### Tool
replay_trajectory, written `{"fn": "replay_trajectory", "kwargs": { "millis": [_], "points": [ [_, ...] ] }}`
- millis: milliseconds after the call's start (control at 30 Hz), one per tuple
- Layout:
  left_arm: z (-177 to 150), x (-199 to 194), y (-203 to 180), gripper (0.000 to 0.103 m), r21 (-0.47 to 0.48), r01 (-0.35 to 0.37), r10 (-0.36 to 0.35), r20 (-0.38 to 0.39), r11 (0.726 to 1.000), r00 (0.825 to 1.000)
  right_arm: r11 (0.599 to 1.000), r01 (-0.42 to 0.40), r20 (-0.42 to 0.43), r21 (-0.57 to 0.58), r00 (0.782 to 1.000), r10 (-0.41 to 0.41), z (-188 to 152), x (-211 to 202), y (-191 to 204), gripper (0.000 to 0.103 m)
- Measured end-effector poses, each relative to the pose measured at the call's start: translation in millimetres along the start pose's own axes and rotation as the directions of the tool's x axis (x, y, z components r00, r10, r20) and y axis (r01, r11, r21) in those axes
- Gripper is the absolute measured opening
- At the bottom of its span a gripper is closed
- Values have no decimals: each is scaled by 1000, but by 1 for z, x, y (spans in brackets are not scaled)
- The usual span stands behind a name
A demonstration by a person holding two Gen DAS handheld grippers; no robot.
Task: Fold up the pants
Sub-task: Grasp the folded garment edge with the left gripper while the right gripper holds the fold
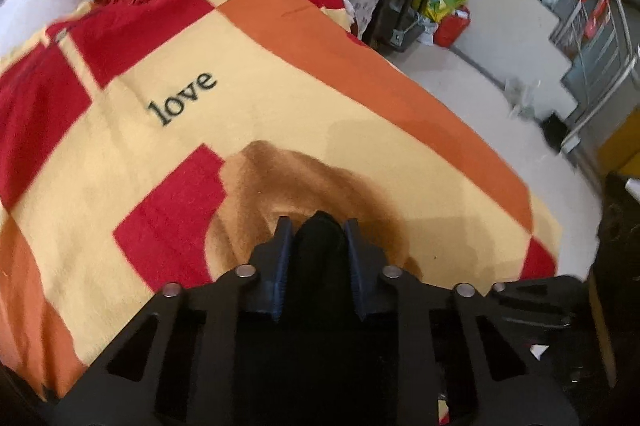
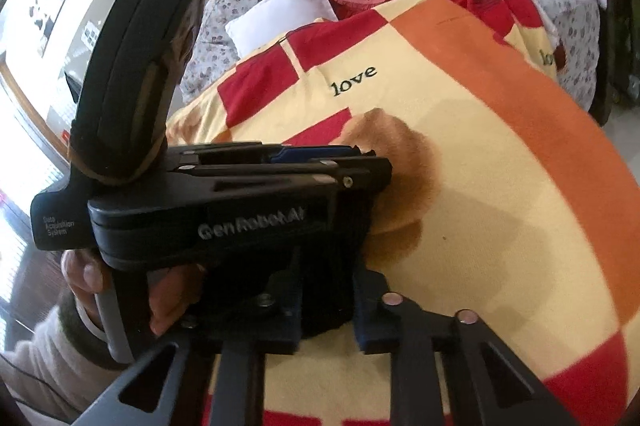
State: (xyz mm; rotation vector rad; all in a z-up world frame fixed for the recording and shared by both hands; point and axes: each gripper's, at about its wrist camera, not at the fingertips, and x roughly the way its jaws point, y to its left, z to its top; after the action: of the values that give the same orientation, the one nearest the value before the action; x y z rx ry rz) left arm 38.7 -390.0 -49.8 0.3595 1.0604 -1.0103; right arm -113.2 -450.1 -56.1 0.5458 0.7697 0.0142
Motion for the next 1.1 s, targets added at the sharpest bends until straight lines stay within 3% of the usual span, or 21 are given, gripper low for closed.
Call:
{"fn": "replay_trajectory", "kwargs": {
  "millis": [167,400,567,700,900,1000,1033,1100],
  "points": [
    [-1,-35,6,18,-33,46,-45,57,998,997,997,-34,39,-73,999,36,10,-14,32,14],
    [-16,-121,40,18,-97,-9,27,190,995,981,966,-121,50,-227,989,136,27,-18,104,14],
    [-56,-170,93,18,-231,-46,99,224,972,969,922,-224,-25,-316,973,229,23,7,160,14],
    [-97,-197,133,18,-332,-138,218,216,933,952,893,-287,-134,-346,957,256,7,50,198,14],
    [-147,-203,168,18,-448,-196,289,148,872,946,896,-329,-329,-297,917,228,-26,129,221,17],
    [-165,-203,171,18,-468,-220,310,124,856,943,876,-354,-325,-327,913,248,-28,113,228,26],
    [-168,-202,171,18,-470,-222,312,123,854,942,876,-342,-307,-341,921,240,-25,105,228,30],
    [-174,-202,167,18,-477,-216,309,125,852,943,883,-292,-246,-366,946,211,-17,84,222,31]
  ]
}}
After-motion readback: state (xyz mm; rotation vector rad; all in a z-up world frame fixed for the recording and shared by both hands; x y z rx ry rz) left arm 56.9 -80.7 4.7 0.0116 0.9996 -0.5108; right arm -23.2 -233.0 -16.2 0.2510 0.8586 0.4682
